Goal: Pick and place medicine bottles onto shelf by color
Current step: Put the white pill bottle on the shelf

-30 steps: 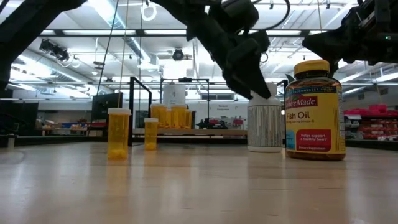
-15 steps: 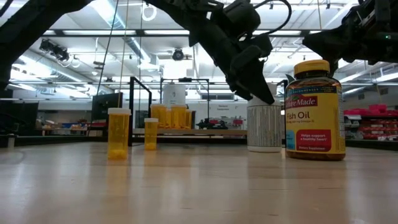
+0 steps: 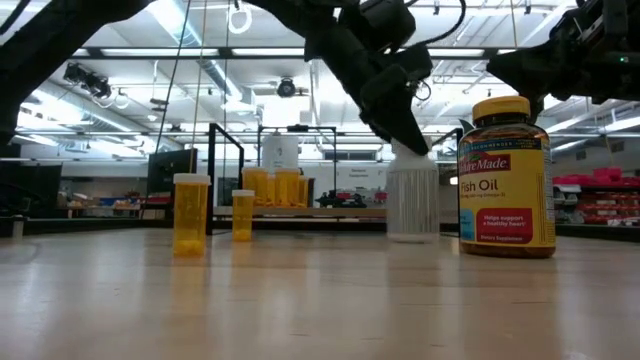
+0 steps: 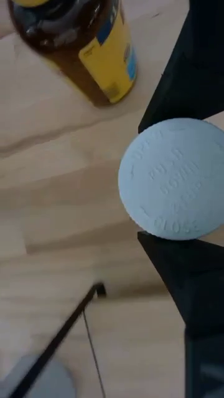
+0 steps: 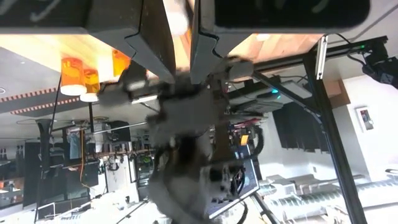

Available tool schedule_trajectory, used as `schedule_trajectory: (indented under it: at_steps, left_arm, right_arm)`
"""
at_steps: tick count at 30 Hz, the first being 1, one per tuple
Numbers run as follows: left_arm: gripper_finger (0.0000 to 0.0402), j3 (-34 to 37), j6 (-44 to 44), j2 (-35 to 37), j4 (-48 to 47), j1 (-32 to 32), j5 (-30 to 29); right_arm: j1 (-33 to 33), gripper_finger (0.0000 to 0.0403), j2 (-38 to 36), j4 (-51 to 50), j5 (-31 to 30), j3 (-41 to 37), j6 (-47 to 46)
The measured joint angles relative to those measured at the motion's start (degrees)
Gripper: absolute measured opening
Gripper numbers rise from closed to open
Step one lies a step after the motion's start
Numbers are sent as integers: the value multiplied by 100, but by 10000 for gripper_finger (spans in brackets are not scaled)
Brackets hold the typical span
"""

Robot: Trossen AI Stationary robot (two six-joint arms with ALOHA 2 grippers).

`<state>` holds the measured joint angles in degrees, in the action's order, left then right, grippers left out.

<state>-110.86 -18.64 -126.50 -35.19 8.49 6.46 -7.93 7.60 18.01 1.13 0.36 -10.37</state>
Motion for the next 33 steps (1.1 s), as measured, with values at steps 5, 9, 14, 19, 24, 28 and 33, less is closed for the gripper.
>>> schedule_trajectory:
  at_steps: [5,9,14,19,24,28,33]
  left_arm:
    - [242,-575,-136,17,-418,213,67]
    - [245,-978,-166,18,-678,440,89]
    - [266,-1349,-305,25,-806,774,92]
    - [253,-1435,-472,28,-801,1128,107]
    - [246,-1439,-608,6,-670,1567,266]
    - [263,-1437,-603,-12,-420,1909,499]
    - [257,-1437,-405,-127,-102,2224,976]
  right_arm:
    - [0,57,0,3,0,0,0]
    - [-1,57,0,6,0,0,0]
    - [-1,57,0,6,0,0,0]
    - [0,57,0,8,0,0,0]
    - [-1,57,0,10,0,0,0]
    - [-1,57,0,9,0,0,0]
    - [-1,57,0,10,0,0,0]
